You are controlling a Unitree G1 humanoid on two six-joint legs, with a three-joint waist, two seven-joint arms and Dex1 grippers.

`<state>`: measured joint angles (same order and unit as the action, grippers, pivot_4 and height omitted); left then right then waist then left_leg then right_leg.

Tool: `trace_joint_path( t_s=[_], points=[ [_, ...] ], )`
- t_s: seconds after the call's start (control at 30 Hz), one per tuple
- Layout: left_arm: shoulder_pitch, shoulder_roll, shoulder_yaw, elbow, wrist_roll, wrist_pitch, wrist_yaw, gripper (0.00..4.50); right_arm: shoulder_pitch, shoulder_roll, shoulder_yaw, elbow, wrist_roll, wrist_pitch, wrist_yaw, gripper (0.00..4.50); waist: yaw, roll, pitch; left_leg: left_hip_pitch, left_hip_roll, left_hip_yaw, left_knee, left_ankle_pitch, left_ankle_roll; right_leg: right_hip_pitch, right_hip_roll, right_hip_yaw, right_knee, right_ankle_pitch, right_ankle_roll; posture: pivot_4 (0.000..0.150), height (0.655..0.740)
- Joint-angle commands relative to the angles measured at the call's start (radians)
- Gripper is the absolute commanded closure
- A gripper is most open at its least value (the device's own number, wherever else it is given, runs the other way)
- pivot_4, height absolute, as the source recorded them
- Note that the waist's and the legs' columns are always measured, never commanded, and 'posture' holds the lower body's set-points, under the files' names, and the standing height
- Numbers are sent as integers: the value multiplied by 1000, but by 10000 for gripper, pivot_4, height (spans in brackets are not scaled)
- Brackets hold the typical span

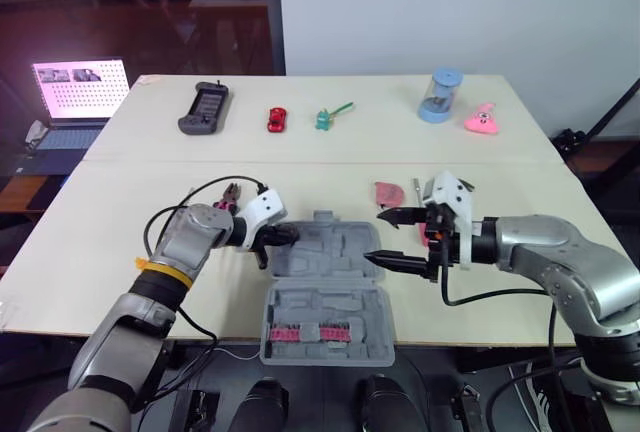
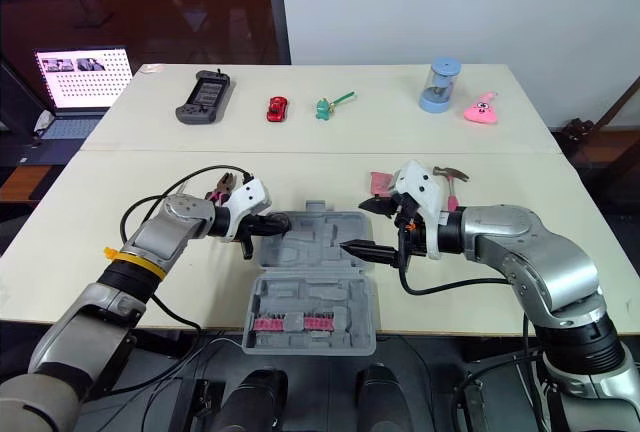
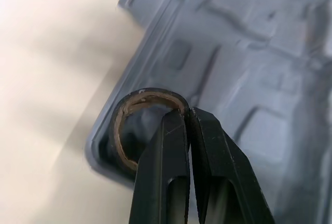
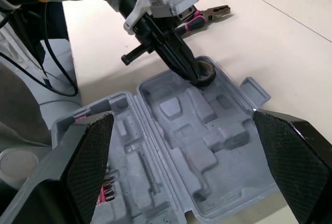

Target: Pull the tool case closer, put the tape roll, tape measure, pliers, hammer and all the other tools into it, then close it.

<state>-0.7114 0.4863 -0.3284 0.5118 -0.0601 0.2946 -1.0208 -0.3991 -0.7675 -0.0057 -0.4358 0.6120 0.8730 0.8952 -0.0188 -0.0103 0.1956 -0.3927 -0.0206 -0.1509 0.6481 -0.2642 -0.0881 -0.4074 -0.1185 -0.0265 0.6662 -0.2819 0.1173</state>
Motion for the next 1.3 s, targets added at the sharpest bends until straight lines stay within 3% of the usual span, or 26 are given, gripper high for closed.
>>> trace_joint_path(
  t_s=[0.03, 0.3, 0.4, 0.5, 0.63, 0.87, 0.97, 1.3],
  points=[
    [-20, -1, 31, -1, 7, -1, 2, 44398, -31, -7, -9, -30, 19, 11, -10, 0, 1, 0, 0, 0, 0, 0, 0, 0, 0, 0, 0, 0, 0, 0, 0, 1500, 6902],
    [1, -15, 50, -60, -14, 29, -8, 44398, -61, -6, -5, -31, 26, 39, -15, 0, 1, 0, 0, 0, 0, 0, 0, 0, 0, 0, 0, 0, 0, 0, 0, 1500, 6902],
    [-4, -9, 71, -78, -9, 30, 19, 35502, -70, -5, 1, -24, 22, 38, -12, 0, 1, 0, 0, 0, 0, 0, 0, 0, 0, 0, 0, 0, 0, 0, 0, 1500, 6902],
    [-1, 2, 102, -146, -36, 84, 13, 21490, -78, 0, 3, -23, 24, 40, -15, 0, 0, 0, 0, 0, 0, 0, 0, 0, 0, 0, 0, 0, 0, 0, 0, 1500, 6902],
    [13, 30, 141, -227, -56, 118, 14, 21490, -77, 0, 4, -24, 27, 41, -17, 0, -1, 0, 0, 0, 0, 0, 0, 0, 0, 0, 0, 0, 0, 0, 0, 1500, 6902],
    [49, -12, 228, -127, -103, -16, 36, 21490, -102, 6, 25, -8, 21, 33, -14, 0, 0, 0, 0, 0, 0, 0, 0, 0, 0, 0, 0, 0, 0, 0, 0, 1500, 6902],
    [71, -29, 227, -91, -101, -59, 33, 30153, -114, 9, 31, -4, 24, 35, -15, 0, 0, 0, 0, 0, 0, 0, 0, 0, 0, 0, 0, 0, 0, 0, 0, 1500, 6902],
    [63, -94, 211, 50, -81, -178, 28, 30153, -116, 7, 35, 10, 19, 25, -5, 0, 3, 0, 0, 0, 0, 0, 1, 0, 0, 0, 0, 0, 0, 1, 0, 1500, 6902]
  ],
)
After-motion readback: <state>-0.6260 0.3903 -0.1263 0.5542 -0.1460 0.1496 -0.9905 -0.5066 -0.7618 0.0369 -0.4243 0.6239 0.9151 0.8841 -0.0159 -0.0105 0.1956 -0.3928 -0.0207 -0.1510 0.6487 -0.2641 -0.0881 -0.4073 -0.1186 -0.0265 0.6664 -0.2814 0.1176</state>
